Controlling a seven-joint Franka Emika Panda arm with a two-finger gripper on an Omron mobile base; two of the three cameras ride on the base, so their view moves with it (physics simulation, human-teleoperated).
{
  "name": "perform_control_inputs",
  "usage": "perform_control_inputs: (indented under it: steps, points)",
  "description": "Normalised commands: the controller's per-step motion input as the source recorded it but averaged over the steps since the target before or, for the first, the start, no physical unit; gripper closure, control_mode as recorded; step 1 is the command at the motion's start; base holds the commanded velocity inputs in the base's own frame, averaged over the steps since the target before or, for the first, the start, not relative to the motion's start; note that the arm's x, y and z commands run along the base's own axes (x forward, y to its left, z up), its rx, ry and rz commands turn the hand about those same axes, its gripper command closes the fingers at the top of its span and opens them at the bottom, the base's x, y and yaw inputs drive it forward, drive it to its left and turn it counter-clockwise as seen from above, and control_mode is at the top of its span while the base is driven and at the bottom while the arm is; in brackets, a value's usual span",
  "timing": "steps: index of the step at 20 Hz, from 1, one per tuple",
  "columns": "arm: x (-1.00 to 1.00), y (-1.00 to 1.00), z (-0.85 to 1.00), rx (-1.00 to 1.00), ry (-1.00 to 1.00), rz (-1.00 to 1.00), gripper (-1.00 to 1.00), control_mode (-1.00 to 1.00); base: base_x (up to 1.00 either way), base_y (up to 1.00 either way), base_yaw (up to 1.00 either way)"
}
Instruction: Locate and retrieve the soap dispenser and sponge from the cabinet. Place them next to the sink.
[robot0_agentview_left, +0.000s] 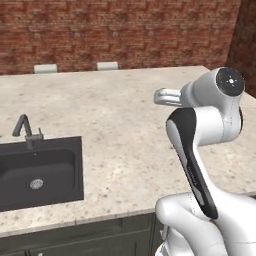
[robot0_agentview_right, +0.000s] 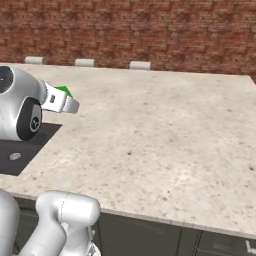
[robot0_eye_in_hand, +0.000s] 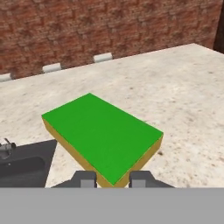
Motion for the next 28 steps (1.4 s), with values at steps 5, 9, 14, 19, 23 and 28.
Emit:
perform_control_inputs:
  steps: [5,9,14,19,23,28]
  points:
    - [0.0,0.0,0.0,0.0,0.0,0.0,1.0,1.0,0.09,0.18,-0.28]
    - [0.0,0.0,0.0,0.0,0.0,0.0,1.0,1.0,0.01,0.18,-0.26]
    - [0.0,0.0,0.0,0.0,0.0,0.0,1.0,1.0,-0.13,0.46,-0.13]
    - [0.0,0.0,0.0,0.0,0.0,0.0,1.0,1.0,-0.18,0.65,-0.01]
    - [0.0,0.0,0.0,0.0,0.0,0.0,1.0,1.0,-0.1,0.49,0.0]
    - [0.0,0.0,0.0,0.0,0.0,0.0,1.0,1.0,-0.1,0.31,0.0]
